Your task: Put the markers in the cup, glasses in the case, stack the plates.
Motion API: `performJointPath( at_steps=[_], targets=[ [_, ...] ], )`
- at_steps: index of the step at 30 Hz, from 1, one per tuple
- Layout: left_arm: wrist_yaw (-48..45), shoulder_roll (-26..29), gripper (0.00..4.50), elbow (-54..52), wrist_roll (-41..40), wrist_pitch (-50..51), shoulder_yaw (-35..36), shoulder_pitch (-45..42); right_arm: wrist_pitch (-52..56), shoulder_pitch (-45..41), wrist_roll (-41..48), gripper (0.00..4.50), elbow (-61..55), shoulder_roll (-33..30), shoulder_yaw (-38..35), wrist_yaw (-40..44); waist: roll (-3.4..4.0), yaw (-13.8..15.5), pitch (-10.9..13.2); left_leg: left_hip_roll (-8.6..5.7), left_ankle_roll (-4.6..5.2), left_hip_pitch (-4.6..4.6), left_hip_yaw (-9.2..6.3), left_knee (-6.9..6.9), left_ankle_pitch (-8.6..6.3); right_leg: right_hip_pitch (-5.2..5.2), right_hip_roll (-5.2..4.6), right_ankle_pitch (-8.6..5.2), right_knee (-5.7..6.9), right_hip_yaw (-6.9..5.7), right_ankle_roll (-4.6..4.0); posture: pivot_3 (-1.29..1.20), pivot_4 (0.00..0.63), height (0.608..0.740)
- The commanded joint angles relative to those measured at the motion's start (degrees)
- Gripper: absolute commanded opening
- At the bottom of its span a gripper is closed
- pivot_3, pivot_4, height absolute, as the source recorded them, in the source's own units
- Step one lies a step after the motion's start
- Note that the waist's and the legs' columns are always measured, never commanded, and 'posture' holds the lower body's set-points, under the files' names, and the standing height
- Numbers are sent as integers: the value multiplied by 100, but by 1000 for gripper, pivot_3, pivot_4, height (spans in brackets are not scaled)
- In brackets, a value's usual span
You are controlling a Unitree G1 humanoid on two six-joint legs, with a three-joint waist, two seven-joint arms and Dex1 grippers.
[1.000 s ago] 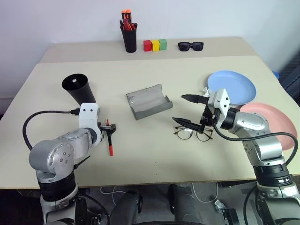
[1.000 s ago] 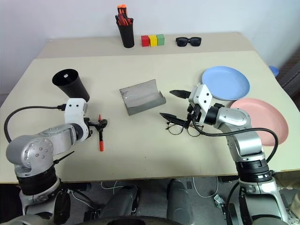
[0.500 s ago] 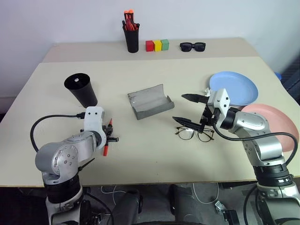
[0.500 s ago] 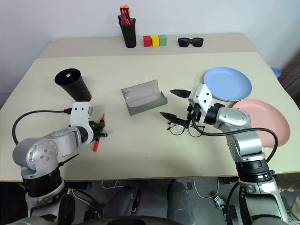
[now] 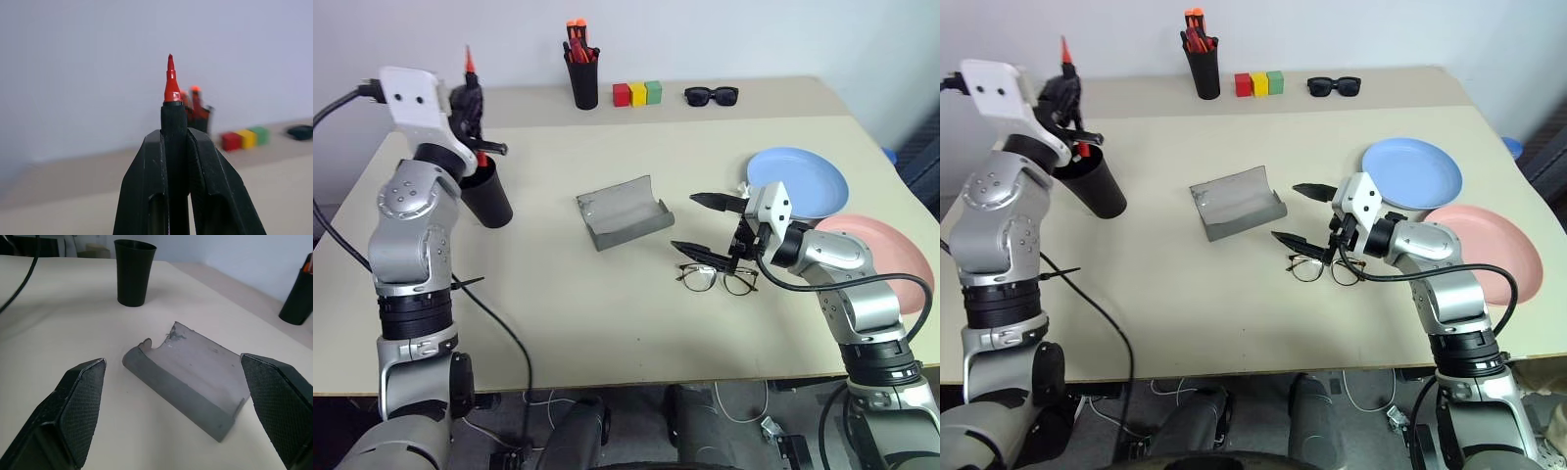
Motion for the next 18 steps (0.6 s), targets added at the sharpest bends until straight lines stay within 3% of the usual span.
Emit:
performJointPath(
  at_steps=[1,17,18],
  targets=[
    [-239,131,62,382,78,-854,224,57,-84,-46,47,4500,-143,-8,-85,4,0,7,0,0,0,0,-1,0,0,0,0,0,0,0,0,0,150,740],
    [-928,26,62,2655,20,-3111,248,-124,-46,-15,63,4500,-190,-79,-116,48,0,3,0,-1,23,0,-3,4,-12,0,0,3,3,-1,2,0,150,740],
    [-969,39,508,2694,9,-3145,246,-100,-42,-16,68,4500,-189,-91,-130,48,0,4,0,-1,23,0,-3,4,-12,0,0,3,3,-1,2,0,150,740]
  ],
)
